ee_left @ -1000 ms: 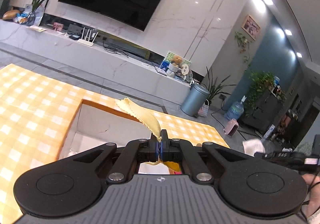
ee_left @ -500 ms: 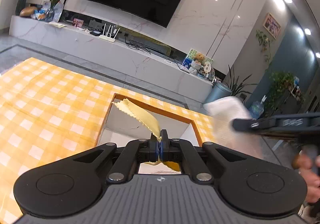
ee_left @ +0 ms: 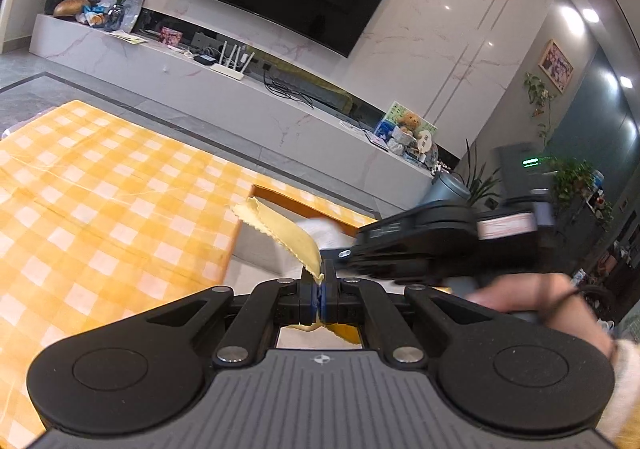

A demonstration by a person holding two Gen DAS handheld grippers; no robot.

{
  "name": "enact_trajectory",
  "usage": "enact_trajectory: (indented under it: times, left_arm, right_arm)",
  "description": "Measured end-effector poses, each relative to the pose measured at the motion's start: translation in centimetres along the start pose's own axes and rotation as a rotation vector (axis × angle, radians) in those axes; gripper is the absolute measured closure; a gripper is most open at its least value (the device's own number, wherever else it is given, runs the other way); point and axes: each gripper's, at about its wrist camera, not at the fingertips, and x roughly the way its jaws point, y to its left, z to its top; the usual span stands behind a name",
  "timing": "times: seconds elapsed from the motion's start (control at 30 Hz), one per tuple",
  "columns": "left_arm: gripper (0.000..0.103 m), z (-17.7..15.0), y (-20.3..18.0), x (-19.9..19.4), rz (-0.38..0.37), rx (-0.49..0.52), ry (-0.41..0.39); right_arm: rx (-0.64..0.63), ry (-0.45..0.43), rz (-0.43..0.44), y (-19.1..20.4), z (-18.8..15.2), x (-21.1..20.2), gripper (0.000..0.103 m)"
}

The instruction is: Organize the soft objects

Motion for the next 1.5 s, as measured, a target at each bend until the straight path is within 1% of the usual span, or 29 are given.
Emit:
enact_trajectory:
  times: [0.07,0.17,0.27,0.33,0.4,0.47,0.5,0.53,0.57,0.63,0.7,0.73,0.77,0.83,0.87,0.9,0.93,1.0,1.07,1.1,1.17,1.23,1.3,1.37,1.4,1.43,1.47,1.5]
  left_arm:
    - [0.101,0.1,0.3,0.0,-0.001,-0.009,-0.006]
    - [0.101,0.3,0.7,0.2,-0.001,-0.02,-0.004]
    - [0.101,0.2,1.1,0.6,0.0,-0.027,0.006]
    - [0.101,0.2,1.2,0.8,0.006,-0.029,0.011]
    - [0.101,0.2,1.3,0.8,0.01,-0.03,0.014]
    - [0.101,0.3,1.4,0.8,0.015,-0.035,0.013]
    - [0.101,0.3,1.4,0.8,0.016,-0.04,0.011]
    - [0.101,0.4,1.4,0.7,0.014,-0.043,0.007]
    - [0.101,0.4,1.3,0.6,0.009,-0.043,0.002]
    - [0.101,0.4,1.0,0.5,-0.001,-0.04,-0.008]
    - [0.101,0.6,0.7,0.3,-0.003,-0.033,-0.018]
    - [0.101,0.7,0.4,0.3,-0.002,-0.023,-0.023]
    - [0.101,0.8,0.1,0.3,0.001,-0.01,-0.033]
    - [0.101,1.1,-0.6,0.2,0.006,0.012,-0.061]
    - [0.101,1.4,-1.0,0.3,0.0,0.024,-0.071]
    - [0.101,1.6,-1.4,0.5,-0.009,0.036,-0.081]
    - [0.101,1.8,-2.0,0.8,-0.017,0.05,-0.089]
    - [0.101,2.0,-3.0,2.0,-0.012,0.084,-0.095]
    - [0.101,1.9,-4.0,3.5,0.022,0.128,-0.086]
    - [0.101,1.7,-4.4,4.3,0.044,0.148,-0.078]
    - [0.101,1.3,-4.9,5.9,0.082,0.169,-0.056]
    - [0.101,0.9,-4.9,7.3,0.11,0.172,-0.031]
    - [0.1,0.5,-4.7,8.3,0.14,0.179,-0.001]
    - [0.098,0.1,-4.7,8.5,0.172,0.199,0.012]
    - [0.093,-0.1,-4.7,8.5,0.177,0.211,0.018]
    - [0.08,-0.1,-4.7,8.4,0.177,0.216,0.021]
    - [0.072,-0.1,-4.7,8.3,0.173,0.211,0.018]
    - [0.052,-0.1,-4.7,8.1,0.172,0.196,0.011]
  right_arm:
    - [0.004,0.031,-0.003,0.4,0.0,2.1,0.103]
    - [-0.047,0.051,-0.013,1.8,-0.4,4.5,0.103]
    - [-0.095,0.058,-0.092,2.3,-0.9,6.3,0.103]
    - [-0.105,0.089,-0.098,2.4,-1.3,7.5,0.103]
    - [-0.106,0.101,-0.111,2.5,-1.8,8.1,0.102]
    - [-0.141,0.115,-0.129,2.8,-2.2,8.4,0.091]
    - [-0.161,0.107,-0.154,3.1,-2.3,8.2,0.086]
    - [-0.176,0.091,-0.175,3.3,-2.4,7.8,0.068]
    - [-0.188,0.072,-0.181,3.4,-2.4,7.2,0.057]
    - [-0.211,0.044,-0.162,3.6,-2.2,5.5,0.056]
    - [-0.238,0.028,-0.145,3.7,-1.9,3.5,0.052]
    - [-0.25,0.011,-0.137,3.7,-1.6,2.3,0.047]
    - [-0.26,-0.013,-0.129,3.7,-1.4,1.0,0.037]
    - [-0.286,-0.055,-0.128,3.0,-0.9,-1.6,0.028]
    - [-0.307,-0.067,-0.134,2.9,-0.8,-2.6,0.018]
    - [-0.33,-0.079,-0.133,2.8,-0.8,-3.3,0.013]
    - [-0.351,-0.092,-0.131,2.5,-0.9,-4.2,0.01]
    - [-0.384,-0.117,-0.158,1.9,-1.3,-5.5,0.01]
    - [-0.401,-0.142,-0.185,1.2,-1.7,-6.6,0.01]
    - [-0.401,-0.153,-0.189,0.8,-1.9,-7.0,0.012]
    - [-0.389,-0.166,-0.242,0.0,-2.1,-7.6,0.011]
    - [-0.39,-0.175,-0.218,-1.3,-2.4,-8.5,0.011]
    - [-0.384,-0.176,-0.217,-1.9,-2.5,-8.8,0.011]
    - [-0.382,-0.176,-0.22,-2.4,-2.5,-9.1,0.011]
    - [-0.379,-0.18,-0.217,-2.6,-2.5,-9.3,0.011]
    - [-0.379,-0.183,-0.213,-2.7,-2.5,-9.4,0.011]
    - [-0.379,-0.187,-0.211,-2.8,-2.5,-9.6,0.011]
    - [-0.38,-0.192,-0.211,-2.8,-2.5,-9.7,0.011]
